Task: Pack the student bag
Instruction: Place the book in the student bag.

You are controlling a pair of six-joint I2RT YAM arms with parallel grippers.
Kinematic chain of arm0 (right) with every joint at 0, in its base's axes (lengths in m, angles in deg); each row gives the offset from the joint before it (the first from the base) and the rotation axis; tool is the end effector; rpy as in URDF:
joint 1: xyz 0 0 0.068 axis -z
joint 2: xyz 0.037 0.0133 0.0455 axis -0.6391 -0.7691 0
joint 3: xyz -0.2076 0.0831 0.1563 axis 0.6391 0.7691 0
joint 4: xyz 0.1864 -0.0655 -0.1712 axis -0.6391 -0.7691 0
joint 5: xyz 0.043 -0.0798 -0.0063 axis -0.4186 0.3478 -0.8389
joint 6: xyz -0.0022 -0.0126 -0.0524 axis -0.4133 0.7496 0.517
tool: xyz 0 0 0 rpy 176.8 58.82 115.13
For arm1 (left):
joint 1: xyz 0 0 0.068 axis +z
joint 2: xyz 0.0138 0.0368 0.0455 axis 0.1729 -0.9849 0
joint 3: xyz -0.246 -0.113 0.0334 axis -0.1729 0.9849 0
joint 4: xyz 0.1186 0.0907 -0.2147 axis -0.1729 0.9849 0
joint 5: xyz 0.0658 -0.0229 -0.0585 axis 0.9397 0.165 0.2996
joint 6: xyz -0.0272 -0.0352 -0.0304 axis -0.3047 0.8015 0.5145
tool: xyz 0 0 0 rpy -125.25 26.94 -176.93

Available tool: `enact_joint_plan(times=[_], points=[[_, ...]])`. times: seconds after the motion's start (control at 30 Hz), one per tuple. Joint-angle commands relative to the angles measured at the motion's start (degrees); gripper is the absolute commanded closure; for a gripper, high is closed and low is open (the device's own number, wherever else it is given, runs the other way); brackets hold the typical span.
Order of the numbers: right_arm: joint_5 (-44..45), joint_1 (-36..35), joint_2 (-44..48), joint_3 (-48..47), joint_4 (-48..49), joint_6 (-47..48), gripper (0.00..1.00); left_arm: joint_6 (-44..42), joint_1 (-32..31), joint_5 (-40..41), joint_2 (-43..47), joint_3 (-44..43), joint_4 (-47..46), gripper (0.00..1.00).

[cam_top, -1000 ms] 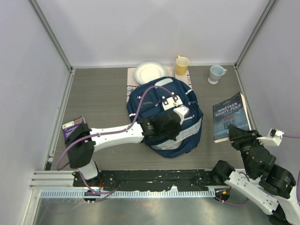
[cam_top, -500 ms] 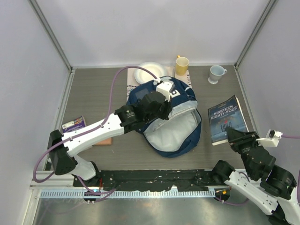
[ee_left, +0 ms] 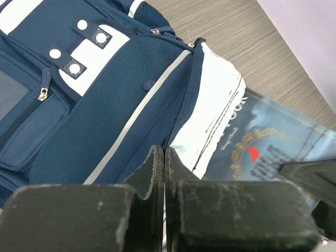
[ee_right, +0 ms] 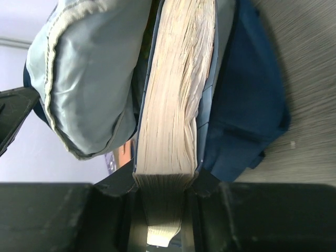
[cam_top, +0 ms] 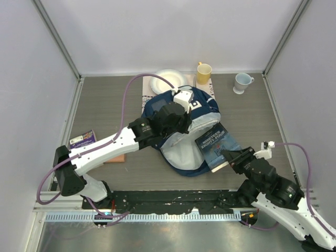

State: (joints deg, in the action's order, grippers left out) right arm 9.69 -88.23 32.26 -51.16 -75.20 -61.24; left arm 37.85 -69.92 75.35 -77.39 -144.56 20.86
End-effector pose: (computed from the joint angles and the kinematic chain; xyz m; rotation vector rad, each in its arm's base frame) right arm 0.0414 0.0217 0.2523 0.7777 1.9154 0.9078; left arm 0.1804 -0.2901 0.3674 0.3994 2.0254 -0.6371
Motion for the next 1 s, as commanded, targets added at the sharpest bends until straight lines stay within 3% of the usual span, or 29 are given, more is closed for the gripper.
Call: enact_joint_plan(times=[0.0, 0.1, 0.33, 0.47, 0.8, 0.87, 0.97], points=[[-5.1, -0.1, -0.6, 3.5, 21.6, -6.0, 0.99, 0.8, 1.0, 3.6, 4.2, -2.4, -5.7, 1.00], [-6.5, -0.1, -0.8, 7.2, 30.8, -6.6, 0.99, 0.9, 1.0, 3.0, 4.2, -2.4, -5.8, 1.00], [-5.8, -0.1, -3.6, 11.6, 37.8, -8.3, 0.99, 1.1, 1.0, 1.9, 4.7, -2.3, -6.1, 1.00], [-6.8, -0.1, -6.0, 17.4, 49.7, -11.2, 0.99, 0.9, 1.0, 1.5, 4.9, -2.4, -6.2, 1.00], [-1.9, 0.1, -24.7, 21.2, 73.1, -9.7, 0.99, 1.3, 1.0, 0.4, 5.5, -2.3, -6.6, 1.00], [-1.8, 0.5, -28.0, 22.4, 81.3, -8.7, 0.99, 1.4, 1.0, 0.3, 5.7, -2.1, -6.4, 1.00], [-2.0, 1.7, -33.2, 22.1, 84.6, -10.1, 0.99, 1.4, 1.0, 0.2, 5.9, -1.8, -6.6, 1.00]])
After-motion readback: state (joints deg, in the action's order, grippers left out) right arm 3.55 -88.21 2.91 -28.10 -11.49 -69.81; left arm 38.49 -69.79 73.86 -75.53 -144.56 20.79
